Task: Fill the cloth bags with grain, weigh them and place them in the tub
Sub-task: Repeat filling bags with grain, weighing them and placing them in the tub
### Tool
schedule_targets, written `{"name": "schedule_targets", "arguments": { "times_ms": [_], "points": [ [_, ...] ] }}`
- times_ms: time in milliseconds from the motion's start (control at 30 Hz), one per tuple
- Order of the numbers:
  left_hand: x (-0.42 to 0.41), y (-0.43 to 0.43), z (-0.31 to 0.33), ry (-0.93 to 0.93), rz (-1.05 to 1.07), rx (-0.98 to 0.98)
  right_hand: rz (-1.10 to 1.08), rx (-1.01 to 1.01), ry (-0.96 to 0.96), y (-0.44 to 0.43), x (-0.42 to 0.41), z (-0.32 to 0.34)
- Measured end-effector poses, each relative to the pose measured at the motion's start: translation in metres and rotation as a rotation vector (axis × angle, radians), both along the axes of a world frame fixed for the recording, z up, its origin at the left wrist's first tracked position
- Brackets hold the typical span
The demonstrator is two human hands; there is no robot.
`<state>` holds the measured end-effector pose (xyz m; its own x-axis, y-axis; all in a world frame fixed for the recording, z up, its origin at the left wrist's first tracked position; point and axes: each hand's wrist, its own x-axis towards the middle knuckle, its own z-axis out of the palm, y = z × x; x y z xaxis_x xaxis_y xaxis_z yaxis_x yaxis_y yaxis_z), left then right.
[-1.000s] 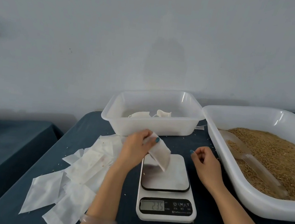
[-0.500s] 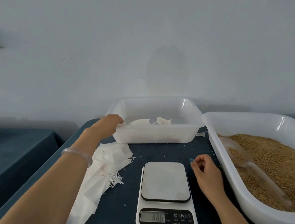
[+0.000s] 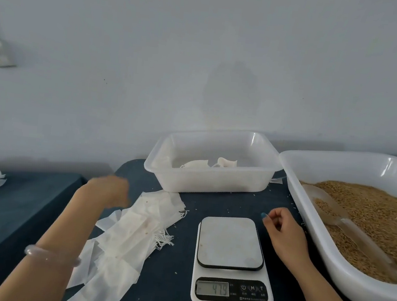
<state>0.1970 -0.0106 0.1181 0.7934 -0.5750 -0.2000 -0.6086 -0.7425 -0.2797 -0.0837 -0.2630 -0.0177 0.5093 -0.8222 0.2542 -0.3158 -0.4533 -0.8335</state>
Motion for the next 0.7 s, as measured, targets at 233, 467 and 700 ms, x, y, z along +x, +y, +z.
{"name": "schedule_targets", "arguments": {
  "times_ms": [233, 467, 700],
  "points": [
    [-0.009, 0.033, -0.042, 0.135, -0.051, 0.065, 0.003, -0.014, 0.009, 0.001, -0.001, -0.001],
    [-0.005, 0.047, -0.049, 0.222, -0.104, -0.018, -0.003, -0.024, 0.027, -0.001, 0.000, -0.001],
    [-0.007, 0.060, -0.051, 0.227, -0.164, -0.088, -0.007, -0.033, 0.036, -0.003, 0.000, -0.004]
  ]
}}
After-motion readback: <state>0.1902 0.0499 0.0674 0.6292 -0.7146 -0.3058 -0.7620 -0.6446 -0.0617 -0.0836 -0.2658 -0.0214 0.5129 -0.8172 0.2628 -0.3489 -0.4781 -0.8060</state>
